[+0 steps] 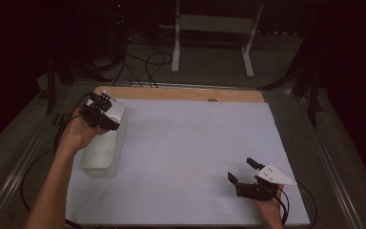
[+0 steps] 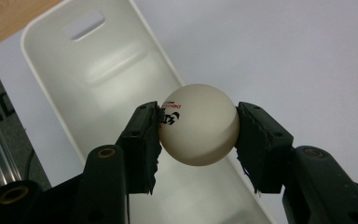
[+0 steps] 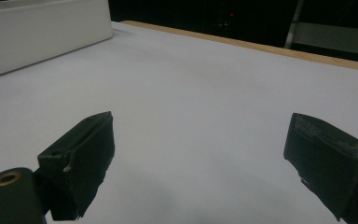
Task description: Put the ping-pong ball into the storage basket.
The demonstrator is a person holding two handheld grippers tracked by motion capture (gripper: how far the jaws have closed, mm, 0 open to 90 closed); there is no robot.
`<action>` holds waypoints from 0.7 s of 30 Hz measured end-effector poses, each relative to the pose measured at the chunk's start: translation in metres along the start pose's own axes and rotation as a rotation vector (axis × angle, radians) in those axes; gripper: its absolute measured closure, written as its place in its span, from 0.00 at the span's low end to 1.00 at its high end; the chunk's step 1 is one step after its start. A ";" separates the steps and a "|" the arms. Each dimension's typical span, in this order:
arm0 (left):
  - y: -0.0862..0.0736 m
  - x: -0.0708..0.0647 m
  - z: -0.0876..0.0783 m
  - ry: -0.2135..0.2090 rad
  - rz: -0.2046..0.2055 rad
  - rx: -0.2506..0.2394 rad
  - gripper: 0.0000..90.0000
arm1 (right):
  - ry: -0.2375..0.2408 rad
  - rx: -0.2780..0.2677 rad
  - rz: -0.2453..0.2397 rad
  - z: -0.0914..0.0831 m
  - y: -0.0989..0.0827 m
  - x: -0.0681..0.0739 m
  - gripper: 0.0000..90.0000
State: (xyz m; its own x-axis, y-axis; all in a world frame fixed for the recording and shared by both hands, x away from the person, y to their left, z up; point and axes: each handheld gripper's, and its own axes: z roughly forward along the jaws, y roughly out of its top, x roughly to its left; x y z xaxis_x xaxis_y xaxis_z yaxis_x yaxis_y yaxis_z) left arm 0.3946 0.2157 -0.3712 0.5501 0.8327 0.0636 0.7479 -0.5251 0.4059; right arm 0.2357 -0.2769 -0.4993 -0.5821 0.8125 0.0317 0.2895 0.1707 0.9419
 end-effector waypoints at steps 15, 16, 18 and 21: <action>-0.005 0.003 0.002 0.007 -0.001 -0.007 0.57 | 0.001 0.001 -0.001 0.000 0.000 0.000 0.09; -0.006 0.003 0.002 0.006 -0.001 -0.008 0.57 | 0.001 0.001 -0.001 0.000 0.000 0.000 0.09; -0.007 0.004 0.002 0.004 -0.006 -0.013 0.57 | 0.001 0.002 -0.001 0.000 0.000 0.000 0.09; -0.008 0.005 0.002 0.004 -0.006 -0.011 0.57 | 0.000 0.002 0.000 0.000 0.000 0.000 0.09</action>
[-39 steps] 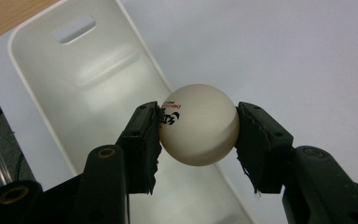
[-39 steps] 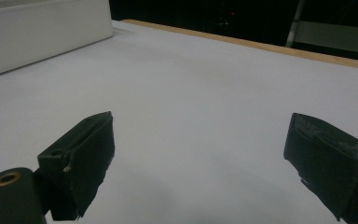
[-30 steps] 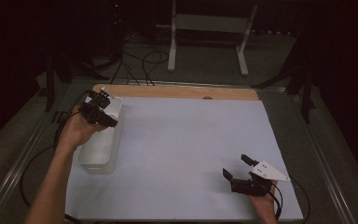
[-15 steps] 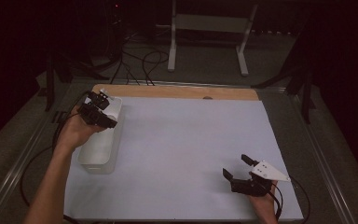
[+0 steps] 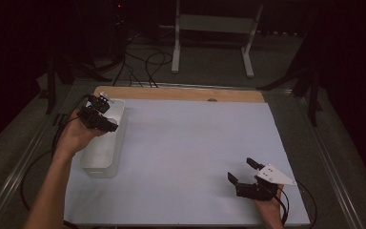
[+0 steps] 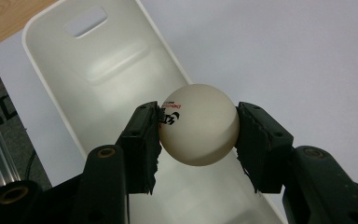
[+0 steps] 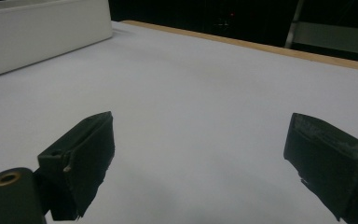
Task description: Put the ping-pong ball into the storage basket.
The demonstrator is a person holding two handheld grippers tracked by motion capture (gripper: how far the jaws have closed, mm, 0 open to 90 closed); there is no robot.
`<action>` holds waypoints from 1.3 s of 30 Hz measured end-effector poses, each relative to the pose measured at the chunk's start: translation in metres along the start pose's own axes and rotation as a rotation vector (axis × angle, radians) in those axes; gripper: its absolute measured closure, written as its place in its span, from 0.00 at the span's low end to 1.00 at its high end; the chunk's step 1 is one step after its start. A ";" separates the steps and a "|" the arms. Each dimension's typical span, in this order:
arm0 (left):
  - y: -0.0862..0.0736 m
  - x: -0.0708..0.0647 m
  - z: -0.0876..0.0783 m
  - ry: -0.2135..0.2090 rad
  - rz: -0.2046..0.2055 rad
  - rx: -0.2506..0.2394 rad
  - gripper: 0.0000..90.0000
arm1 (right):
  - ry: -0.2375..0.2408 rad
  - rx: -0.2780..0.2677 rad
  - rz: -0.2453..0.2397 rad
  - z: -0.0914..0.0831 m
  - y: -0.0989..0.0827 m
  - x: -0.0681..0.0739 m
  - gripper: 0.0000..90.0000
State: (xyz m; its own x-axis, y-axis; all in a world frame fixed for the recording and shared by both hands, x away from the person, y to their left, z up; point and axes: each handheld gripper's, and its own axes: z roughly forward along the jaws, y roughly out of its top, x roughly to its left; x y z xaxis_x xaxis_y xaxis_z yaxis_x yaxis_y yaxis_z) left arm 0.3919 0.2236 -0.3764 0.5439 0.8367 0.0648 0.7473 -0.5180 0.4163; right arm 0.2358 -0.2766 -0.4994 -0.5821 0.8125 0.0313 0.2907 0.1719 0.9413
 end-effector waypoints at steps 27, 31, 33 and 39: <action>-0.015 0.007 0.011 -0.010 -0.035 0.003 0.57 | 0.002 0.003 -0.002 0.001 0.000 0.000 0.09; -0.017 0.008 0.012 -0.009 -0.041 0.007 0.57 | 0.000 0.002 -0.002 0.000 0.000 0.000 0.09; -0.018 0.009 0.013 -0.011 -0.045 0.009 0.57 | 0.001 0.001 -0.003 0.000 0.000 0.000 0.09; -0.022 0.011 0.016 -0.012 -0.057 0.015 0.57 | 0.000 0.001 -0.003 0.001 0.000 0.001 0.09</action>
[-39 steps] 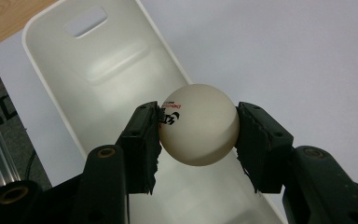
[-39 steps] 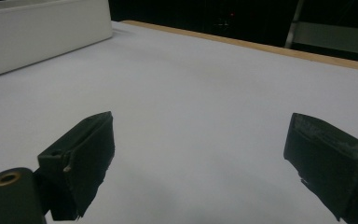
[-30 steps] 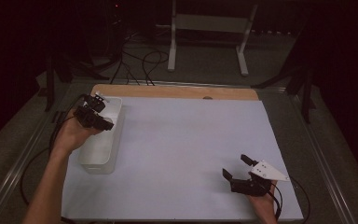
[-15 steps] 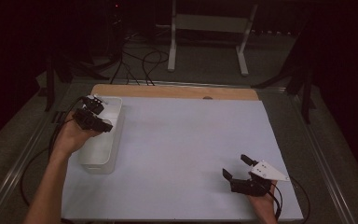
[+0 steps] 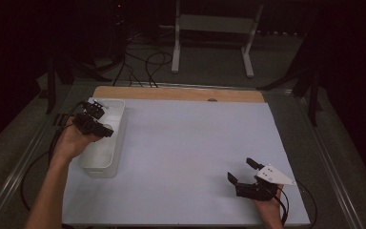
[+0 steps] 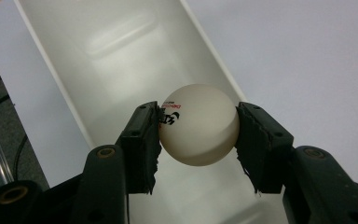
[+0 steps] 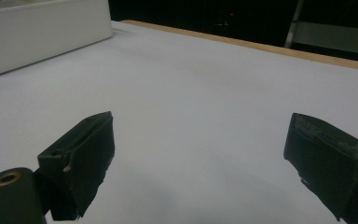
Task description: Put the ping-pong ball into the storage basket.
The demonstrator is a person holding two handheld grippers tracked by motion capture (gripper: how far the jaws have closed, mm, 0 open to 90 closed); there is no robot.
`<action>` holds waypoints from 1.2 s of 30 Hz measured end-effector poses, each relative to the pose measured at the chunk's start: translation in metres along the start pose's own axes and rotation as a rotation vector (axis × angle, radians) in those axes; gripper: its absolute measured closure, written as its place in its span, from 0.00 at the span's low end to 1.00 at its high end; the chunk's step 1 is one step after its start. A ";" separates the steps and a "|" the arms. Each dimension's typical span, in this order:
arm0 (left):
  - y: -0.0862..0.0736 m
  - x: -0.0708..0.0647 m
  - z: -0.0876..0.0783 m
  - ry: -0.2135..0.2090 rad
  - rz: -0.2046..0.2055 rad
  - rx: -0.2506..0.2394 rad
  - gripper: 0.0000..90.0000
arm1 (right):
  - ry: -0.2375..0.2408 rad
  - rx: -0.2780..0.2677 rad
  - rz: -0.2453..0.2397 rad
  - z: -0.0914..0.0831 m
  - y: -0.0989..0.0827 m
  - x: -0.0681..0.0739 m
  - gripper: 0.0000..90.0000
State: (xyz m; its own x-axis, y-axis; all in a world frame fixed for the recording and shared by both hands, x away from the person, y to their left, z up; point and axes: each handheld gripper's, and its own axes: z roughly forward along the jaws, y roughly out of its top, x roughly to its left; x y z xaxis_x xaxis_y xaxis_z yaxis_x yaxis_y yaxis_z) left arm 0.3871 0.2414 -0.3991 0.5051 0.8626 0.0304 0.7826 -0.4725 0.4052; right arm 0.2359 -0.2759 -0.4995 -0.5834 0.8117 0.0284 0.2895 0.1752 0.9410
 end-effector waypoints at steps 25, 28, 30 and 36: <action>-0.006 0.002 0.003 0.051 -0.022 -0.062 0.01 | -0.001 0.000 -0.002 0.000 0.000 0.000 0.09; -0.006 0.001 0.002 0.049 -0.019 -0.080 0.01 | -0.002 0.002 0.000 0.000 0.000 0.000 0.09; -0.005 0.000 0.001 0.050 -0.011 -0.093 0.01 | -0.001 0.001 -0.001 0.000 0.000 0.000 0.09; -0.005 -0.004 -0.002 0.041 0.010 -0.124 0.00 | -0.001 0.002 0.003 0.000 0.000 0.000 0.09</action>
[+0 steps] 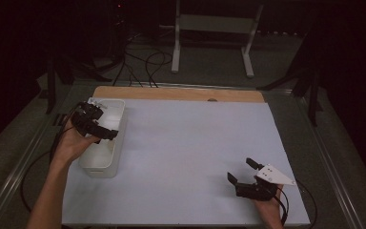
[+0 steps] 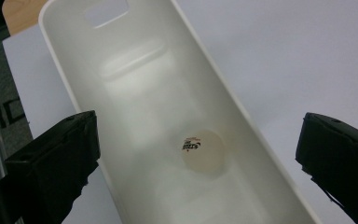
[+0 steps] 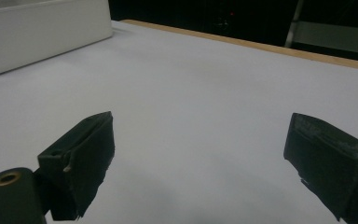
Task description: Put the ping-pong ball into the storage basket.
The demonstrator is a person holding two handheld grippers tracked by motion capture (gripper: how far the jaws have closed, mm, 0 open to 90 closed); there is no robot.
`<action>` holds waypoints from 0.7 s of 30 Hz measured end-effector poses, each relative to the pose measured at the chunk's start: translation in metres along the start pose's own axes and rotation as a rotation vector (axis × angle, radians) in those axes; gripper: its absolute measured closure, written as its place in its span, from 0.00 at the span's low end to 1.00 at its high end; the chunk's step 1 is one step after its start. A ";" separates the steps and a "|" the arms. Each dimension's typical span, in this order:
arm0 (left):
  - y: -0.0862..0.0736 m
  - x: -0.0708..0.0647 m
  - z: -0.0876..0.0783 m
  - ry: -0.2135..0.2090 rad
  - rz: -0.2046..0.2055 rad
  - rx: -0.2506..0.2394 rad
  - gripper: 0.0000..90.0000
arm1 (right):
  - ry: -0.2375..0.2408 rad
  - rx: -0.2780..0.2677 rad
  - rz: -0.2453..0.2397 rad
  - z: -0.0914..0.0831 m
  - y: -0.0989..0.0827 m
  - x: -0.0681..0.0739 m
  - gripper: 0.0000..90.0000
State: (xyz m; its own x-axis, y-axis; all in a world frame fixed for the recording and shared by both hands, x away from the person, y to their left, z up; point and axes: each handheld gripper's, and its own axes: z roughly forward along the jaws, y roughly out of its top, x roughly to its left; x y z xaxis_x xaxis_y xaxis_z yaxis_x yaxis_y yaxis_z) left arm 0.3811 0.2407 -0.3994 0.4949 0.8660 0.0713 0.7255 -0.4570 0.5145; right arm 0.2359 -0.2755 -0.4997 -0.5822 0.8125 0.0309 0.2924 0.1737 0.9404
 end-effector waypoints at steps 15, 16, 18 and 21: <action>0.002 -0.009 -0.004 -0.034 0.038 -0.086 0.00 | -0.003 -0.004 0.002 0.000 0.000 -0.001 0.09; 0.002 -0.009 -0.005 -0.032 0.041 -0.092 0.00 | -0.003 -0.005 0.003 0.000 0.000 -0.001 0.09; 0.002 -0.010 -0.005 -0.039 0.042 -0.106 0.00 | -0.003 -0.005 0.002 0.000 0.000 -0.001 0.09; 0.001 -0.013 -0.005 -0.037 0.048 -0.127 0.00 | -0.004 -0.007 0.004 -0.001 0.000 -0.001 0.09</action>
State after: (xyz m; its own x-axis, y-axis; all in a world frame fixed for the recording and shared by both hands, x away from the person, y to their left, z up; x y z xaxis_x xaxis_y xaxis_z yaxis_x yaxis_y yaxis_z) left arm 0.3732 0.2302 -0.3951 0.5464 0.8347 0.0681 0.6356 -0.4663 0.6153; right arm 0.2359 -0.2767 -0.4994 -0.5784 0.8151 0.0331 0.2889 0.1667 0.9427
